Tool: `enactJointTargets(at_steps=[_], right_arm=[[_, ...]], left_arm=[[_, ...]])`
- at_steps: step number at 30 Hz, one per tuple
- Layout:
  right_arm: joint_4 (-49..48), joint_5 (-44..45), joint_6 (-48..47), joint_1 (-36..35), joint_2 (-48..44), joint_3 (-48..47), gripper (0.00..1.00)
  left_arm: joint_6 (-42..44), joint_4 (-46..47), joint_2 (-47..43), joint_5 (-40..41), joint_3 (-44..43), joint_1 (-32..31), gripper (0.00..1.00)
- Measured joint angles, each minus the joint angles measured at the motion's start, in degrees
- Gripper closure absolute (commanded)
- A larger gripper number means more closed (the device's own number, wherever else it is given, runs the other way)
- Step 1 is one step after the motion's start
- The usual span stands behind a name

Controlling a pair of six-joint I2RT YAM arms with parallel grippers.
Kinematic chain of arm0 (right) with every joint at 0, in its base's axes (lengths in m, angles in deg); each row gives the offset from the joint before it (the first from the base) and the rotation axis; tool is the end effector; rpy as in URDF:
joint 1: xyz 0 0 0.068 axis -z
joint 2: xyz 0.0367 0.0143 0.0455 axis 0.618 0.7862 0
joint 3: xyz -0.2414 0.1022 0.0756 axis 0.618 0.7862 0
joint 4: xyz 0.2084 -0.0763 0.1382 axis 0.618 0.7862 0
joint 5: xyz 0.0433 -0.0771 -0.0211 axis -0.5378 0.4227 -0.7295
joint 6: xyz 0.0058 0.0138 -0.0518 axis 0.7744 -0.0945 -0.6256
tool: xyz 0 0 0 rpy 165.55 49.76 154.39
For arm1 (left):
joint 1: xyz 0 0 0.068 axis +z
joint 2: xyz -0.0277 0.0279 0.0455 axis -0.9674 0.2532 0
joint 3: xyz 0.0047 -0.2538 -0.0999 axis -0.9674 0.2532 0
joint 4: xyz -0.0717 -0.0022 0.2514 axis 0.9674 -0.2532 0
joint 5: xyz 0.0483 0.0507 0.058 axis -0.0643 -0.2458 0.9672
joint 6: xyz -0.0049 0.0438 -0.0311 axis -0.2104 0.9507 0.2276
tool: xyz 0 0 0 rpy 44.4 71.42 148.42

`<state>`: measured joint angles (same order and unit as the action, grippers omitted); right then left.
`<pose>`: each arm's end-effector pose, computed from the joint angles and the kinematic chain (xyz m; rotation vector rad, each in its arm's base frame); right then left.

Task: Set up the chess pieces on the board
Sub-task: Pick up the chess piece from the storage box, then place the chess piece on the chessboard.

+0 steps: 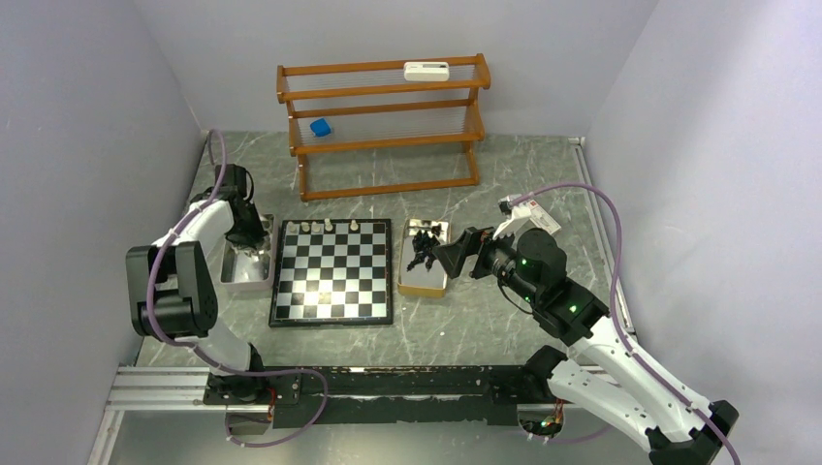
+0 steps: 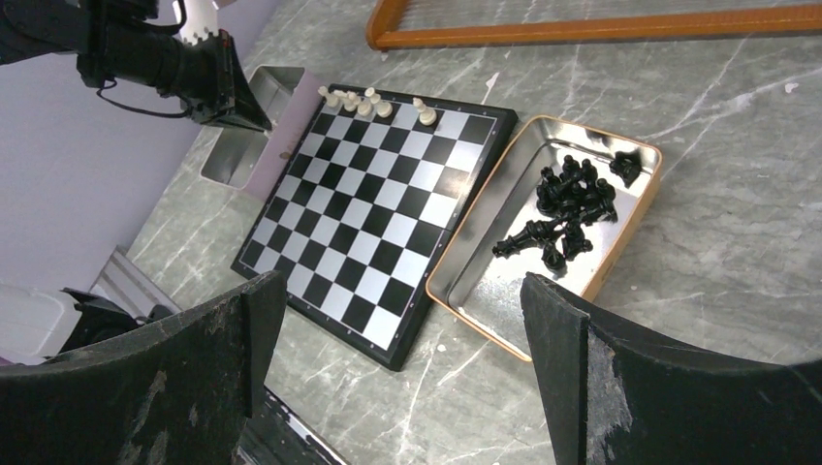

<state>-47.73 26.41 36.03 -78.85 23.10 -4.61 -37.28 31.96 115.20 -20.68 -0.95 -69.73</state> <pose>0.1279 0.1079 0.3201 -0.1888 1.8777 0.7893 0.3111 0.0341 0.1912 -0.5728 2.6809 0.0801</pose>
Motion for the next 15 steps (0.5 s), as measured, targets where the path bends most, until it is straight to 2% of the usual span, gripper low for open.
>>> enactJointTargets(at_steps=[9,15], right_arm=[[0.00,-0.26,0.17,0.00,1.51,0.00,0.05],[-0.07,-0.22,0.22,0.00,1.77,0.00,0.05]], left_arm=[[0.35,-0.59,-5.01,-1.97,-0.20,-0.09,0.86],[1.22,-0.83,-6.19,-3.67,-0.92,-2.36,0.86]])
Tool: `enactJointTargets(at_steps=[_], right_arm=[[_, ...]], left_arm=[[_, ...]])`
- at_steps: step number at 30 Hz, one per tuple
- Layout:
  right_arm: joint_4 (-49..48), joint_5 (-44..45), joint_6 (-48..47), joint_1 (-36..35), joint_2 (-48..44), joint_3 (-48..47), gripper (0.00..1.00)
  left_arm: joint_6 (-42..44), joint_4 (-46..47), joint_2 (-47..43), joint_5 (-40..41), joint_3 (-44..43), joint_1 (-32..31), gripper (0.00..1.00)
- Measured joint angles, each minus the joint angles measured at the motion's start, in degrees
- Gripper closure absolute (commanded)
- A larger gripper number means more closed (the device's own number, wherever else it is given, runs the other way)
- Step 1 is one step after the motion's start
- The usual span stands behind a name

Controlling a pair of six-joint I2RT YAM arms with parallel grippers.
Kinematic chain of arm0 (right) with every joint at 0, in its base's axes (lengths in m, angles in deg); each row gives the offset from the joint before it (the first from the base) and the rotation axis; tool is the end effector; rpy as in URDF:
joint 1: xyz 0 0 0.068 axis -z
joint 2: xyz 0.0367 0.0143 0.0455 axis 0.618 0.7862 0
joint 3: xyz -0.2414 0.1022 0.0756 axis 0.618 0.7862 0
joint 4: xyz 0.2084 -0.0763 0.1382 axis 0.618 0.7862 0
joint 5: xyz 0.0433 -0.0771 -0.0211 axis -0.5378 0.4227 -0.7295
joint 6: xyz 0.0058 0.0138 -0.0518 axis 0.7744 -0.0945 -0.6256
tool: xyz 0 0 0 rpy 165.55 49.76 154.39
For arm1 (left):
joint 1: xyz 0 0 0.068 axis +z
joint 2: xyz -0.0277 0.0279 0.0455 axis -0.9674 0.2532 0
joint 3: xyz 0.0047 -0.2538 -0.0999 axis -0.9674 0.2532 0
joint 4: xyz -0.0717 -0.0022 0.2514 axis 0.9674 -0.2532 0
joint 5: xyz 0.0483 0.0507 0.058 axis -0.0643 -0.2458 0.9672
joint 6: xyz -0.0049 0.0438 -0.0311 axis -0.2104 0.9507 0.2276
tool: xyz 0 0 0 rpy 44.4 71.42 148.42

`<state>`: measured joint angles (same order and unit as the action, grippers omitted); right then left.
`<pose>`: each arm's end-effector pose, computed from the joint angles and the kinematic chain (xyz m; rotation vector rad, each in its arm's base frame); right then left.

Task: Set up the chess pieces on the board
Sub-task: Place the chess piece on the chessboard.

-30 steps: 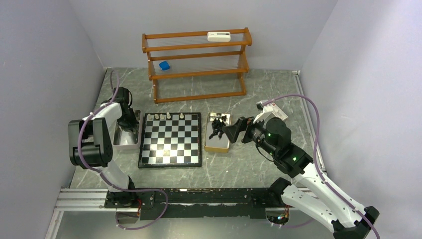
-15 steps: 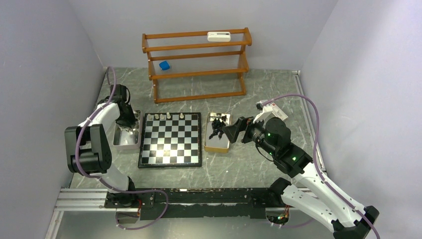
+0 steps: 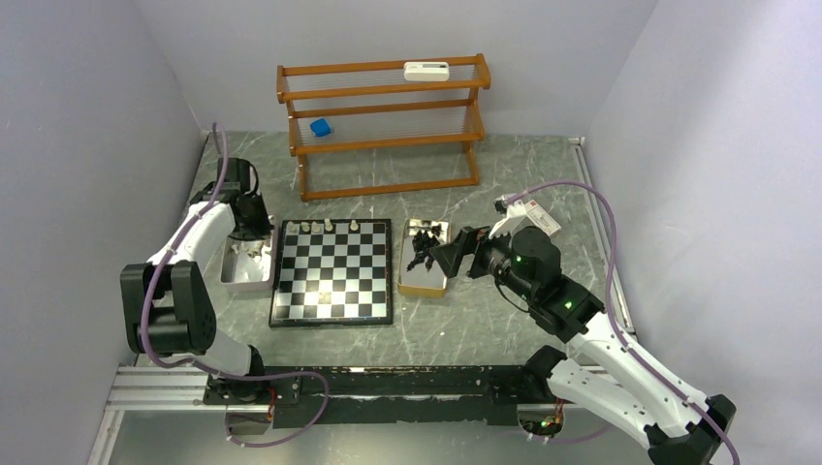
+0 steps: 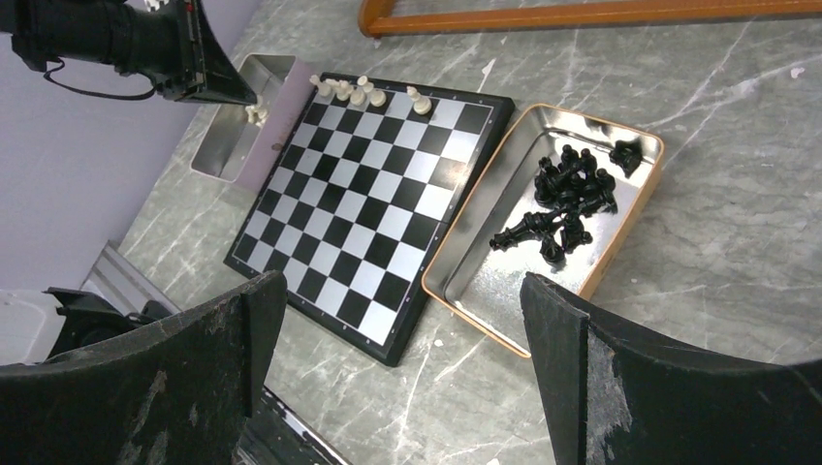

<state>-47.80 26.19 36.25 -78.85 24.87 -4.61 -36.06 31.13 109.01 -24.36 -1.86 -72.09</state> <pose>0.1326 0.1122 0.3155 -0.1920 1.9084 0.7823 0.3034 0.0184 0.2262 -0.4568 2.6001 -0.0296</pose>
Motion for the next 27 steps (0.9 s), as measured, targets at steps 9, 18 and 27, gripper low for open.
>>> enactJointTargets(at_steps=[9,18,27], right_arm=[[0.04,0.09,0.00,0.00,0.72,-0.11,0.05],[0.07,0.31,0.28,0.00,0.85,-0.37,0.05],[0.28,0.92,0.26,0.00,1.01,-0.87,0.05]], left_arm=[[0.79,-0.87,-0.20,-0.79,-3.04,-8.98,0.86],[1.73,-0.70,5.64,0.00,-4.52,-11.45,0.86],[2.51,-0.26,8.37,1.68,-5.03,-11.45,0.85]])
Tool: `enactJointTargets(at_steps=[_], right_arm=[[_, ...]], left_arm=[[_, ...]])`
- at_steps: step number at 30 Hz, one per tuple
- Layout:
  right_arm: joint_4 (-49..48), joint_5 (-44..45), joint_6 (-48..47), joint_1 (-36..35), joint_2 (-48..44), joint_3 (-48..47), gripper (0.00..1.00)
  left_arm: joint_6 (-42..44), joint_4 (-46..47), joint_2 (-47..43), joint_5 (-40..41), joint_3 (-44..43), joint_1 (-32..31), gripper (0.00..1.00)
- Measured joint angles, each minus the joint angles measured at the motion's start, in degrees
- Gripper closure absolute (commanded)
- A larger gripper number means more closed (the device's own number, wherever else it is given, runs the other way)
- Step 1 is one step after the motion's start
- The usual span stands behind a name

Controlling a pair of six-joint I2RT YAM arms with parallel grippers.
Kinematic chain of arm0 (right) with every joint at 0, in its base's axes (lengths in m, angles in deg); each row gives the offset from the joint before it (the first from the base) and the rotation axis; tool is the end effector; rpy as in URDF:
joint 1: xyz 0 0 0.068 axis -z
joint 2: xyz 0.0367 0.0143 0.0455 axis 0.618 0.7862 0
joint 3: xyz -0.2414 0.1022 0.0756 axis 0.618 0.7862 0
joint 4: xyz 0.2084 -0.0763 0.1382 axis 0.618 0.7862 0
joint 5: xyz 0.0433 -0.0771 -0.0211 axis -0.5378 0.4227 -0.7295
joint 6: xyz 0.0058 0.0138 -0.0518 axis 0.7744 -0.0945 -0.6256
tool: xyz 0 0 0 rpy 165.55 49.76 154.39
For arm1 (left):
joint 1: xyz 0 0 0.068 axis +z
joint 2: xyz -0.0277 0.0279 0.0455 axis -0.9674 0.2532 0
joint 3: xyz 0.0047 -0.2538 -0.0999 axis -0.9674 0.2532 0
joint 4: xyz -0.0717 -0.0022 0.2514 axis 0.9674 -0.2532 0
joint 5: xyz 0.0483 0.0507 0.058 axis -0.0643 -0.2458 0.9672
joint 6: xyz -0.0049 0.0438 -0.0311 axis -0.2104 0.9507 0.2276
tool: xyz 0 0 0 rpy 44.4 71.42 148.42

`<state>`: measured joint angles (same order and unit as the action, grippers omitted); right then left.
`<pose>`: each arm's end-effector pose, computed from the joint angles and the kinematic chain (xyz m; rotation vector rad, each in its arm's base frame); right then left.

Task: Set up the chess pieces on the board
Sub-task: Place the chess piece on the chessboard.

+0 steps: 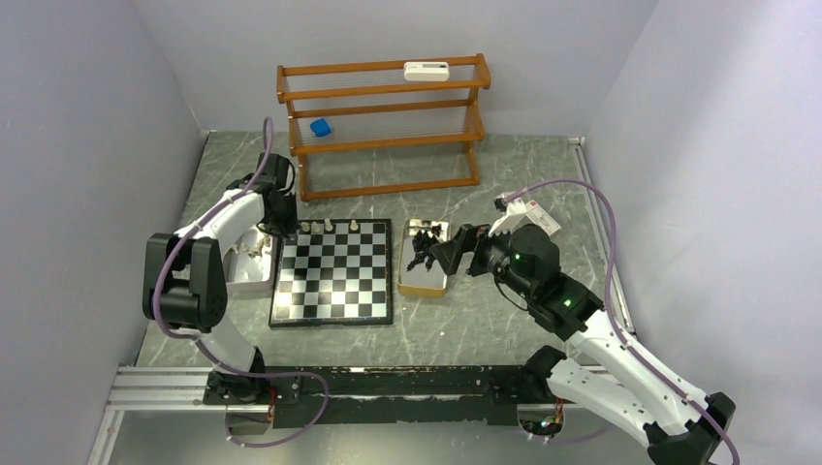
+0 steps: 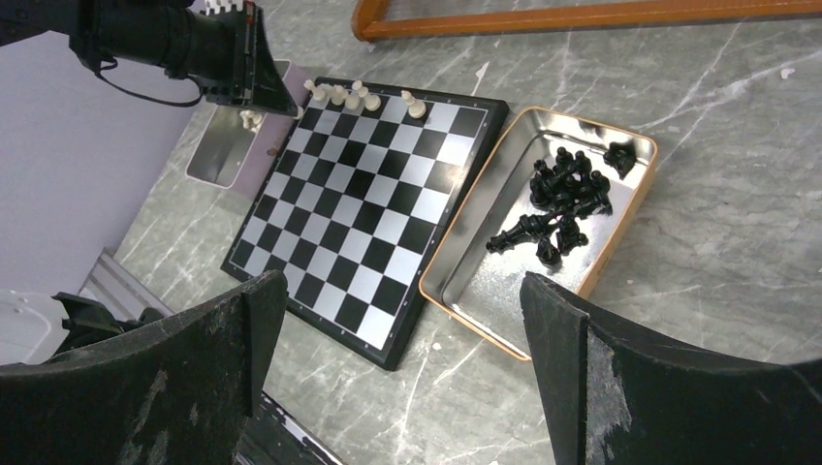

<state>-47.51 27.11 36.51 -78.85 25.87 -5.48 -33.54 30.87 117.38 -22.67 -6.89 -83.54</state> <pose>0.1352 0.1137 0.3176 -0.1768 1.9147 0.7680 0.3296 -0.0452 0.2082 -0.1475 2.6954 -0.0279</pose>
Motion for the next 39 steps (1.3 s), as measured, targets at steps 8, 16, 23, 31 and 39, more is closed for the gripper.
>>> enactJointTargets(at_steps=[8,16,23,31,39], right_arm=[[-0.02,0.22,0.02,0.00,-0.13,0.00,0.05],[-0.02,0.31,0.11,0.00,-1.62,0.00,0.05],[0.02,0.68,0.09,0.00,-1.88,0.00,0.05],[0.52,1.25,-0.13,0.00,-2.40,0.00,0.05],[0.85,1.73,-0.13,0.00,-4.17,0.00,0.05]], left_arm=[[0.44,0.35,3.63,0.61,-0.55,0.00,0.84],[0.59,0.70,4.24,1.73,-1.31,0.00,0.84],[0.68,0.90,5.46,2.49,-1.55,0.00,0.83],[0.87,1.38,6.43,2.67,-1.60,0.00,0.80],[0.96,1.38,6.86,2.86,-1.73,0.00,0.73]])
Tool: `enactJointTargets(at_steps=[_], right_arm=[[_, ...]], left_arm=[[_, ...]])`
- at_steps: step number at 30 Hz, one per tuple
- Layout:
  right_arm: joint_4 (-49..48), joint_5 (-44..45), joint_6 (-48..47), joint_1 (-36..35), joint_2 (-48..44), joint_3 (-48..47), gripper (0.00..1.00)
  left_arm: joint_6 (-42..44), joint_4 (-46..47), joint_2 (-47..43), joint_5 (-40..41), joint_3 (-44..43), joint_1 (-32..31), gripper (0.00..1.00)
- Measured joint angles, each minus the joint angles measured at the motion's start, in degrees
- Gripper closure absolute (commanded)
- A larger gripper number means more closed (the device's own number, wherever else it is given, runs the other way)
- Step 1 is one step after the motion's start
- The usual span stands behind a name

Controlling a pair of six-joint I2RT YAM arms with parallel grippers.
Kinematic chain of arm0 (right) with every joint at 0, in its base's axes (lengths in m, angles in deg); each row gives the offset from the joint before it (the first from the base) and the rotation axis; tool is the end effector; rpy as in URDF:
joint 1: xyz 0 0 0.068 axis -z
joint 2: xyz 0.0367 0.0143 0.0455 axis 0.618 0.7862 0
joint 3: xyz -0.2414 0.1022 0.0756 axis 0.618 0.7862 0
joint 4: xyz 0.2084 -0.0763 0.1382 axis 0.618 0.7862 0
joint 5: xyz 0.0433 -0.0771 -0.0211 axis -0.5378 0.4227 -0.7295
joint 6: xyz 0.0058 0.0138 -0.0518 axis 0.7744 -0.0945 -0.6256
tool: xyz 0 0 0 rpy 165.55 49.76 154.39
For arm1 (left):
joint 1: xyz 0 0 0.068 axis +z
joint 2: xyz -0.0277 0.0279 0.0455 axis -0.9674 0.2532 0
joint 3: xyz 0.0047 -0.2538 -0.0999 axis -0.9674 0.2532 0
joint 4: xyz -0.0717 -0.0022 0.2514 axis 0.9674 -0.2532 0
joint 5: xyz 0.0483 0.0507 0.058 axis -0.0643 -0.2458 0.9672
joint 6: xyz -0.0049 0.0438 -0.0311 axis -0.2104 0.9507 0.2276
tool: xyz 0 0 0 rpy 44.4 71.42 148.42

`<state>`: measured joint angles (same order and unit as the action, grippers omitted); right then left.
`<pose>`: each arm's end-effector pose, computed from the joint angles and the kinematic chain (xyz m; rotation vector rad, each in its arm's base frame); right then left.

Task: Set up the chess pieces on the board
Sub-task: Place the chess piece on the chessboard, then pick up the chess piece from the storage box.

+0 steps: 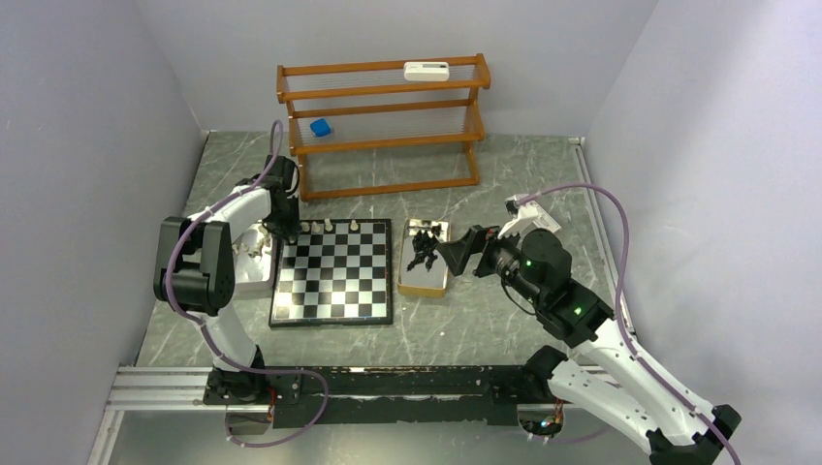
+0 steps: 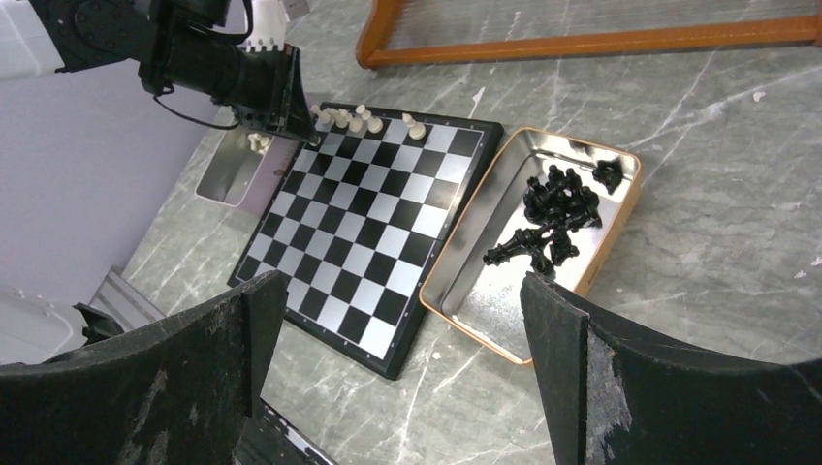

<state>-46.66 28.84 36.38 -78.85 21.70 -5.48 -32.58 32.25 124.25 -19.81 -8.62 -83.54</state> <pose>0.1240 0.1026 0.3269 -0.1482 1.8535 0.7661 0.3471 -0.0460 0.1794 -0.1374 2.7511 0.0615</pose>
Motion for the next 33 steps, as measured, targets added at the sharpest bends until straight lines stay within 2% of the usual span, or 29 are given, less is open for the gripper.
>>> enactJointTargets(at_steps=[11,16,20,33], right_arm=[[0.22,-0.04,0.20,0.00,-0.02,0.02,0.05],[0.79,0.02,0.52,0.00,-0.48,0.02,0.05],[1.03,0.22,0.85,0.00,-2.03,0.26,0.05],[0.74,-0.72,0.72,0.00,-0.48,1.86,0.05]], left_arm=[[-0.04,-0.11,-0.87,-0.22,0.02,-0.42,0.66],[-0.24,-0.57,-4.79,-0.79,-0.02,-0.57,0.60],[-1.27,-1.49,-9.62,-0.57,-0.87,-0.59,0.60],[-4.79,-1.27,-19.34,9.38,-1.31,0.63,0.59]])
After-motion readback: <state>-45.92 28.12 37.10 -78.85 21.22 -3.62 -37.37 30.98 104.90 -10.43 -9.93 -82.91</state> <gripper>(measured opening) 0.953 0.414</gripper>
